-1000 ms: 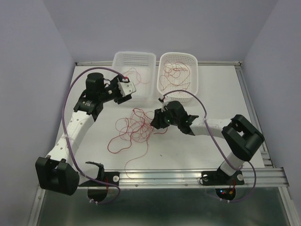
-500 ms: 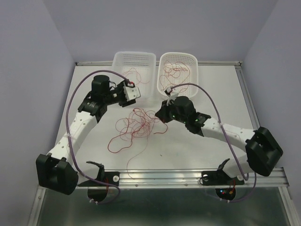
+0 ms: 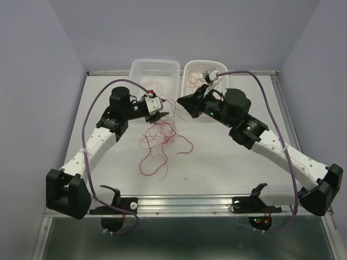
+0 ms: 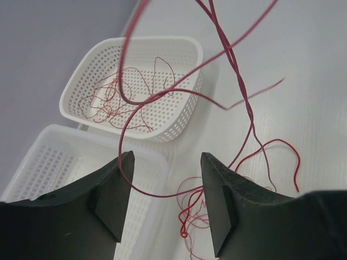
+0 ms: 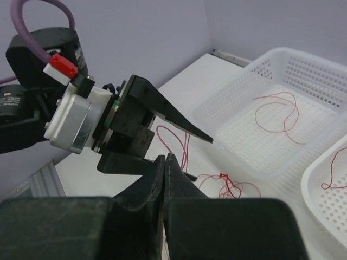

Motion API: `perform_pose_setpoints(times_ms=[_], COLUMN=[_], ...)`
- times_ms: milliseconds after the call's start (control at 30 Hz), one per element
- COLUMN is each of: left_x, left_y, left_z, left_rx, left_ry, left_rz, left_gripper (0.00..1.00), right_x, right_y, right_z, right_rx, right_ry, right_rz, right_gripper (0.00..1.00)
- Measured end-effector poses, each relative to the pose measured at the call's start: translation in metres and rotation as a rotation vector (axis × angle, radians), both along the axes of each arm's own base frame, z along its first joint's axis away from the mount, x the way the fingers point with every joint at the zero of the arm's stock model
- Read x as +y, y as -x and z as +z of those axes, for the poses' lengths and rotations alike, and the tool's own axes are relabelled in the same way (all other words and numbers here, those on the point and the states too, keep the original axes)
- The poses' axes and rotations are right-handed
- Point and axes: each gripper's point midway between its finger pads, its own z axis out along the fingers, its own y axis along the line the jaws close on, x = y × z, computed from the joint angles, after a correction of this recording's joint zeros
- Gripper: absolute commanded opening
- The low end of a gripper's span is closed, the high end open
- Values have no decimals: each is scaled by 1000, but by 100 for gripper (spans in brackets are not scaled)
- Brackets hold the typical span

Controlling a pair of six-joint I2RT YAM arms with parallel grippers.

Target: Untangle the cables

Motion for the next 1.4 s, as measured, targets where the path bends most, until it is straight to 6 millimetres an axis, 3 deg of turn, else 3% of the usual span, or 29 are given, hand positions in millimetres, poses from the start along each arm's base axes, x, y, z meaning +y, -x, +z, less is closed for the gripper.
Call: perform_pose_setpoints(times_ms=[200, 333, 500, 700, 1000, 1300, 1400], left_x=[-1, 2, 3, -5, -30, -56, -61], left_y=[14, 29, 37, 41, 6, -1, 3], left_z=[-14, -25, 0, 22, 8, -11, -13], left_rx=[17, 35, -29, -62, 79, 166, 171], left_ry=[71, 97, 148, 192, 203, 206, 204], left_rz=[-5, -8, -11, -77, -117, -177, -194], left_gripper=[63, 65, 69, 66, 61, 51, 37], right_x=[-10, -22, -31, -23, -11, -27, -36], right_y=[1, -1, 3, -5, -17, -5, -4], right_z=[45, 92, 147, 160, 172, 219, 242], right_rx=[-73, -150, -236, -251, -251, -333, -374], right_ry=[-23, -66, -135, -135, -135, -202, -232], right_rz=[-33, -85, -104, -106, -104, -130, -159], right_gripper=[0, 0, 1, 1, 0, 0, 1])
